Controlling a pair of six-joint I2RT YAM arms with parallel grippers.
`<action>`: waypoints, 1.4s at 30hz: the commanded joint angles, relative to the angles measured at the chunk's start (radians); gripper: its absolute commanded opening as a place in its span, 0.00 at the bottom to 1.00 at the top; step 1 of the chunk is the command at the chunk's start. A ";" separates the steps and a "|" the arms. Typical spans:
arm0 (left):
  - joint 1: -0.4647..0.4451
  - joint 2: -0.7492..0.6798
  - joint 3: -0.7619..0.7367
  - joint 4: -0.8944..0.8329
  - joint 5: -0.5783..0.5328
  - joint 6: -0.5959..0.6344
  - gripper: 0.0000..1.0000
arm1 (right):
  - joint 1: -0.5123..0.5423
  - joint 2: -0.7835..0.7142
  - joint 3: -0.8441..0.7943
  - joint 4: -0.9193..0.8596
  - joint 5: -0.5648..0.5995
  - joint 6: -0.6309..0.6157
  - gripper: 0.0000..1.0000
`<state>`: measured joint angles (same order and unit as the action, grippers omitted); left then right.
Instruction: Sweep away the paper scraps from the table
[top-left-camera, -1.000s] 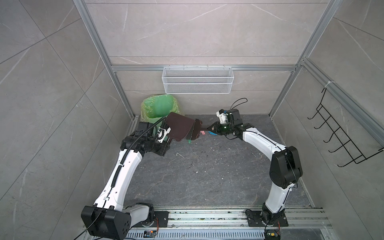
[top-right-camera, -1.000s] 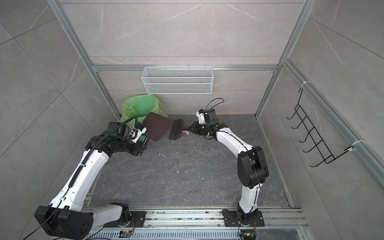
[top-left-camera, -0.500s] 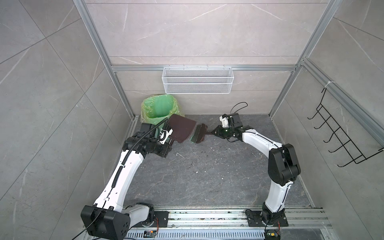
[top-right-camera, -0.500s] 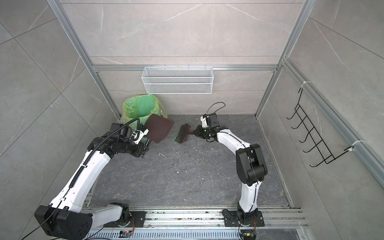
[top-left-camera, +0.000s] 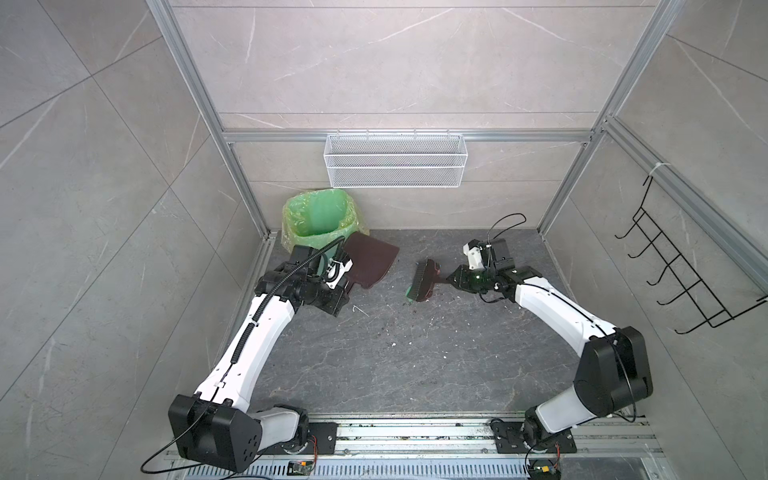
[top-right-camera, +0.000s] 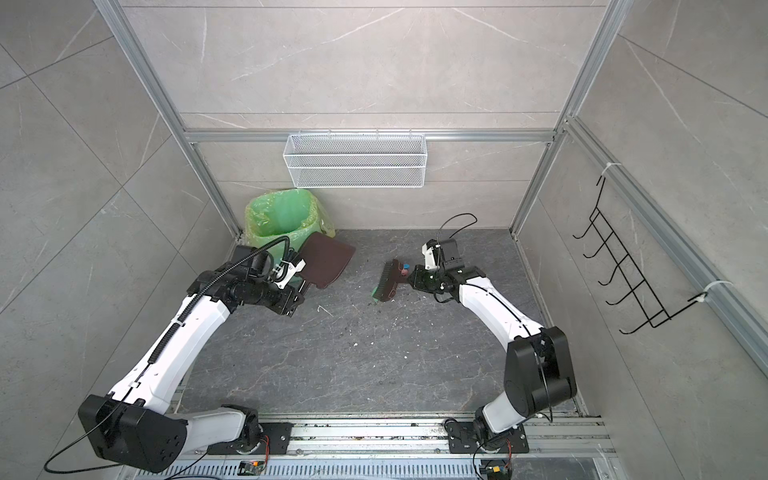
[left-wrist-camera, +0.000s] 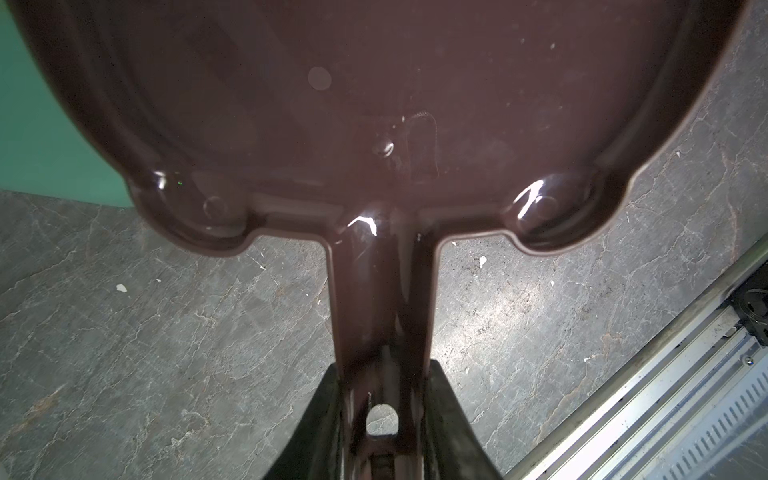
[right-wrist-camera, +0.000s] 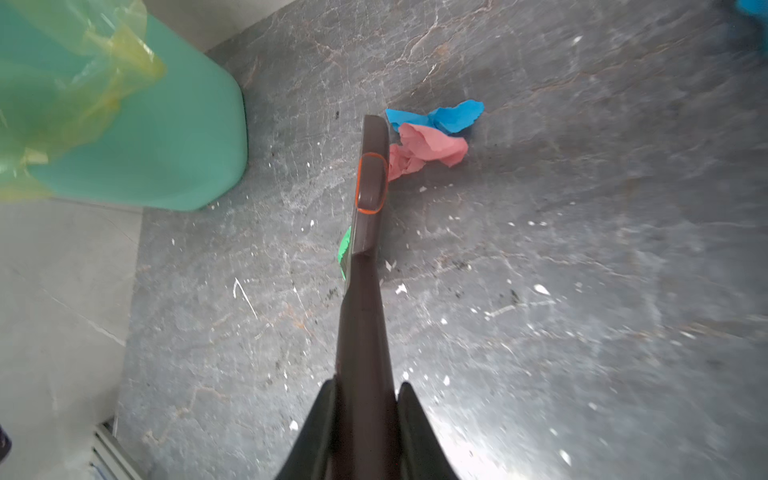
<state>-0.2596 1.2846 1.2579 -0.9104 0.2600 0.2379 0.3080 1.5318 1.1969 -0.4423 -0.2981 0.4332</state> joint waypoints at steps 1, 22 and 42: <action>-0.009 0.010 0.000 0.046 -0.002 -0.007 0.00 | -0.001 -0.058 0.035 -0.153 0.042 -0.102 0.00; -0.108 0.079 -0.071 0.113 -0.068 -0.098 0.00 | -0.001 0.074 0.403 -0.154 0.135 -0.388 0.00; -0.171 0.086 -0.163 0.166 -0.209 -0.166 0.00 | 0.074 0.135 0.293 0.119 0.229 -0.493 0.00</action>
<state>-0.4255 1.3891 1.1030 -0.7727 0.0715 0.0990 0.3828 1.7073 1.5024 -0.4347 -0.0818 -0.0494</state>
